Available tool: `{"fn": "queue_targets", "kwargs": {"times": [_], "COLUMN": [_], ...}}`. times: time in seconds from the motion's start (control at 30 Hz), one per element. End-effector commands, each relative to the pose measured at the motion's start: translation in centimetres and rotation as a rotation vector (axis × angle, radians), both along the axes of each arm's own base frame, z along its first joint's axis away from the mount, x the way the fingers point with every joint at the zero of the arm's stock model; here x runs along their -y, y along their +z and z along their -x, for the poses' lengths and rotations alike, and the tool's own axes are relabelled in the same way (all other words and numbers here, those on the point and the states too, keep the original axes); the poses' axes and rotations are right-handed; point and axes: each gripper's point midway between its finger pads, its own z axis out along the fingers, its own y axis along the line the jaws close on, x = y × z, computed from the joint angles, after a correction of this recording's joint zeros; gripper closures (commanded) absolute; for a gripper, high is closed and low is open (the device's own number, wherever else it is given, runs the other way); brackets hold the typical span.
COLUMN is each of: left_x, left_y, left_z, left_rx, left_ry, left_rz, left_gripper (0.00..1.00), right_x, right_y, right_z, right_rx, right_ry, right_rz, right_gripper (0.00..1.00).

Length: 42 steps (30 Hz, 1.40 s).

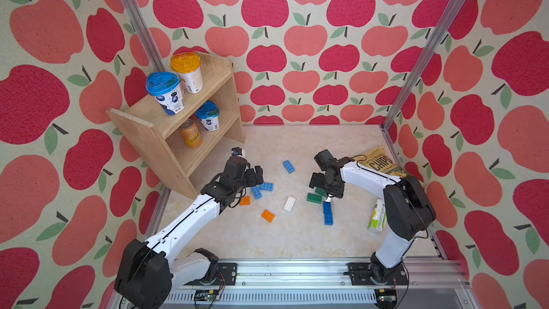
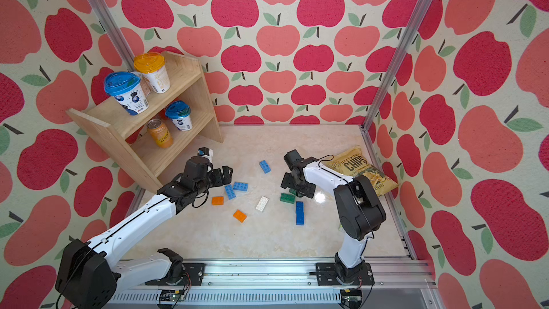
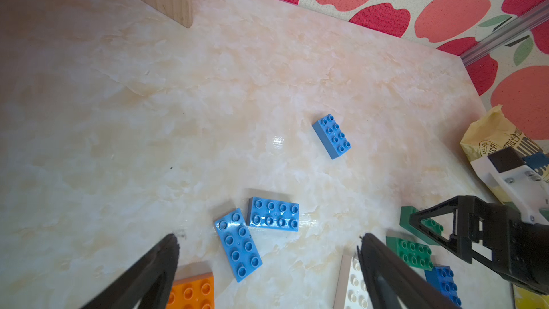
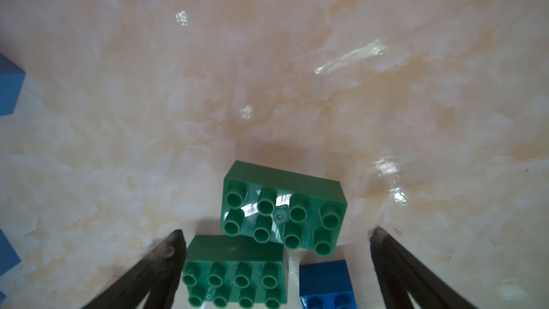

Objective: Assemble a rectangle with lego
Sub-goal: Pick up the lego brick from the center of the board, then assemble the lego brick with the lego brick.

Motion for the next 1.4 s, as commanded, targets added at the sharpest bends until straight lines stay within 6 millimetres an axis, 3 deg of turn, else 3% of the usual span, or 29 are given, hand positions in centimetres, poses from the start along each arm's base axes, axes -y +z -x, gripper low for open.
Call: {"fn": "queue_targets", "kwargs": {"times": [0.0,0.2,0.43,0.73,0.93,1.1,1.37], "left_x": [0.5,0.6,0.6,0.8,1.0,1.4,1.7], "left_y": [1.3,1.1,1.0,1.3,1.4,1.6,1.8], "left_z": [-0.7,-0.7,-0.6,-0.6,-0.5,-0.5,-0.4], "left_rx": [0.035,0.032,0.031,0.037,0.035,0.036,0.034], "left_ry": [-0.014,-0.015,-0.012,-0.017,-0.021,-0.032,-0.047], "left_rz": [0.003,0.012,0.014,0.027,0.047,0.063,0.067], "left_gripper": [0.03,0.03,0.03,0.03,0.03,0.03,0.03], "right_x": [0.1,0.5,1.7,4.1,3.8,3.7,3.1], "right_y": [-0.5,-1.8,-1.6,-0.1,2.0,3.6,4.0], "right_z": [-1.0,-1.0,-1.6,-0.7,1.0,3.8,8.3], "right_rx": [0.001,-0.024,-0.01,-0.001,-0.001,-0.011,-0.032], "right_ry": [-0.001,0.0,0.079,0.211,0.225,0.207,0.185], "right_rz": [0.01,0.024,0.023,0.067,0.0,-0.023,-0.04], "right_gripper": [0.06,0.17,0.34,0.38,0.4,0.41,0.46]}}
